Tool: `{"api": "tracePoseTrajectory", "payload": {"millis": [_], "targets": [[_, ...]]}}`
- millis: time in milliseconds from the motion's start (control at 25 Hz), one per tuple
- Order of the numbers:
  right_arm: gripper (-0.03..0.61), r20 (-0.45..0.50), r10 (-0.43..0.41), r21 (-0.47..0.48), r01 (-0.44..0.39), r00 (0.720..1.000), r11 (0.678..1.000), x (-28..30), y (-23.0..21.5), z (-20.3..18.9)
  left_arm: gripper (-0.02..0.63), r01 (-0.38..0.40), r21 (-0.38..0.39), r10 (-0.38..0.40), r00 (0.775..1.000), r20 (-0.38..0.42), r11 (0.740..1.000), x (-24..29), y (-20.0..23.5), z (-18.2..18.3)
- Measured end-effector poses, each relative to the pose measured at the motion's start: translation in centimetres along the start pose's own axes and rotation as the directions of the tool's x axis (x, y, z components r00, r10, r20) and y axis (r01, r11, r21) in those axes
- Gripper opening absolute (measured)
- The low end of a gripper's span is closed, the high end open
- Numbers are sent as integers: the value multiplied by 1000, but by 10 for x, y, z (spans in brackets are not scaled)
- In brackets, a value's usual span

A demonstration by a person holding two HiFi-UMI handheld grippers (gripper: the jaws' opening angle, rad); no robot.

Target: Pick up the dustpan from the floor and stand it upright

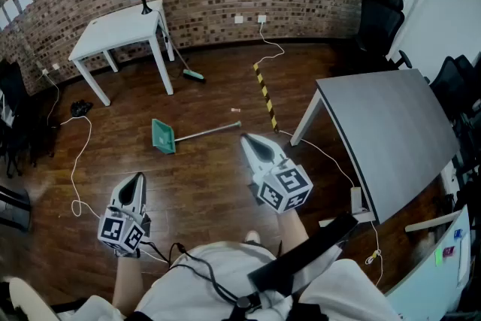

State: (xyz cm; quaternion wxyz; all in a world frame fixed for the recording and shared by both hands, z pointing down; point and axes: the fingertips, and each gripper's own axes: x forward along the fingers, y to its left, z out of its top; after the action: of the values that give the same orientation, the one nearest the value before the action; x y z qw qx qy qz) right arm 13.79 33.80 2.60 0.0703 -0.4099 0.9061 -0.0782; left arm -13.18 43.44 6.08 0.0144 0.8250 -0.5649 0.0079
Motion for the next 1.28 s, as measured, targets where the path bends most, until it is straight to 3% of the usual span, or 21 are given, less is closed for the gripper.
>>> {"api": "tracePoseTrajectory", "payload": {"millis": [160,400,520,600,800,1040,1280], "targets": [[15,9,-24,13,24,1000,1000,2,14,-2,20,-3,8,3,1000,-18,1000,-16,23,-10],[19,1,-65,-42,65,998,997,11,35,-10,32,9,15,-8,1000,-27,1000,-18,53,-11],[110,-29,-65,-72,62,997,995,24,36,-15,49,17,9,-17,999,-32,1000,-7,70,-14],[120,-37,-67,-93,63,997,994,35,29,-18,55,19,10,-19,999,-31,1000,7,79,-13],[118,-41,-83,-116,78,996,990,78,-17,-25,67,24,19,-23,999,-49,1000,65,95,-20],[118,-32,-80,-82,77,996,994,169,-110,-27,67,-18,36,19,999,-29,999,173,133,-13],[117,5,-68,-90,69,998,994,246,-204,11,67,-59,77,61,998,-19,995,279,178,16]]}}
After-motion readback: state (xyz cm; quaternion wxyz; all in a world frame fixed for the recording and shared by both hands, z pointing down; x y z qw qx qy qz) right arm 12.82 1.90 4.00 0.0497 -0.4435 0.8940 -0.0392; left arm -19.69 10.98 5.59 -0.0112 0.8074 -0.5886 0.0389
